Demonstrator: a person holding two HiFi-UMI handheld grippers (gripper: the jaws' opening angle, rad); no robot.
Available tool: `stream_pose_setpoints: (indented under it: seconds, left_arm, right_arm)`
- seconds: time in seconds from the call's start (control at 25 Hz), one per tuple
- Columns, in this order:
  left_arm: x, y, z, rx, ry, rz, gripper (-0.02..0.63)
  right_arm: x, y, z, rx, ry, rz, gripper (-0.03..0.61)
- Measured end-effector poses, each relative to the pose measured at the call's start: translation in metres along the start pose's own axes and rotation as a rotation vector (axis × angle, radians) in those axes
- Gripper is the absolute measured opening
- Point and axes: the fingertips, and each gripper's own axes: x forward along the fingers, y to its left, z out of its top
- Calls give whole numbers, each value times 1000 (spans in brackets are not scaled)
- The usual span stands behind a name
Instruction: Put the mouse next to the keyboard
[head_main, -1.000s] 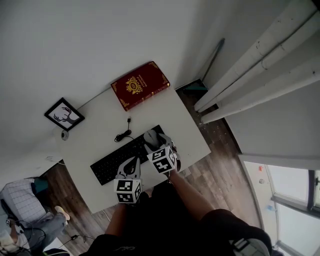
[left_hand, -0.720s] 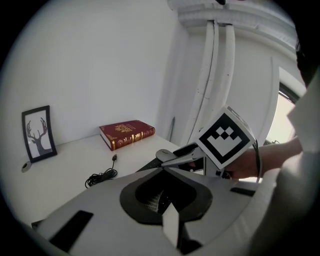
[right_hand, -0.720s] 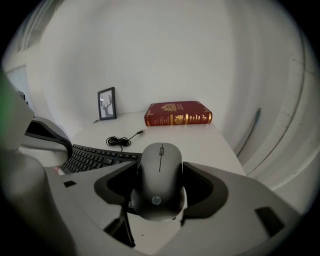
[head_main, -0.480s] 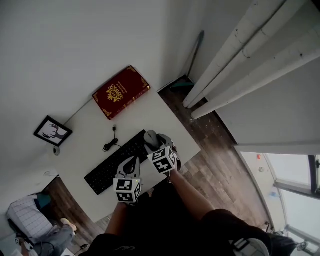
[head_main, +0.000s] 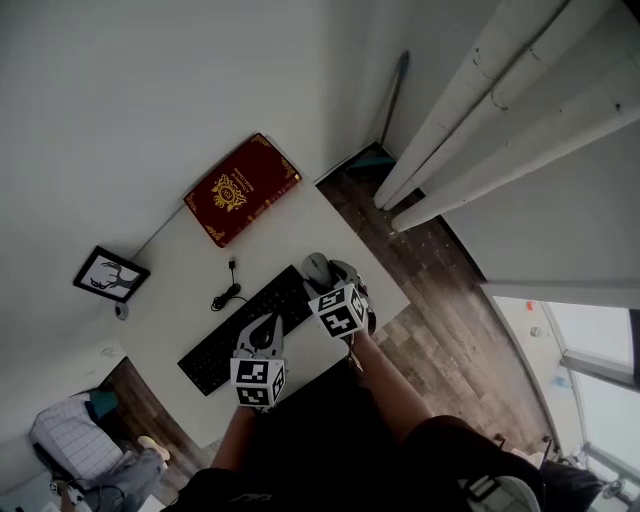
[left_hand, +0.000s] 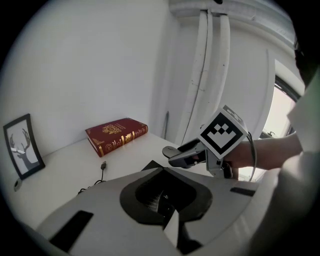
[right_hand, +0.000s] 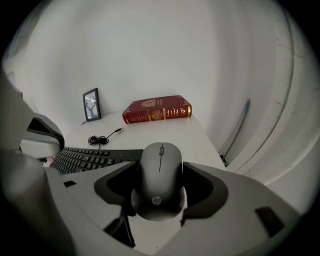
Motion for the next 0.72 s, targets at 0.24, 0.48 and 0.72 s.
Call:
stream_pose_setpoints:
  seconds: [0.24,0.48,0.72]
  left_arm:
    - [6,11,-4,-11,24,11,2]
    - [14,15,0,-8,18,12,2]
    - [16,24,-1,-22,22,28,2]
  right_arm:
    - [16,-10,0,-47,50,23,302]
    - [25,-12,-4,-72,83,23,302]
    - [32,-13,-5,-86,103,28,302]
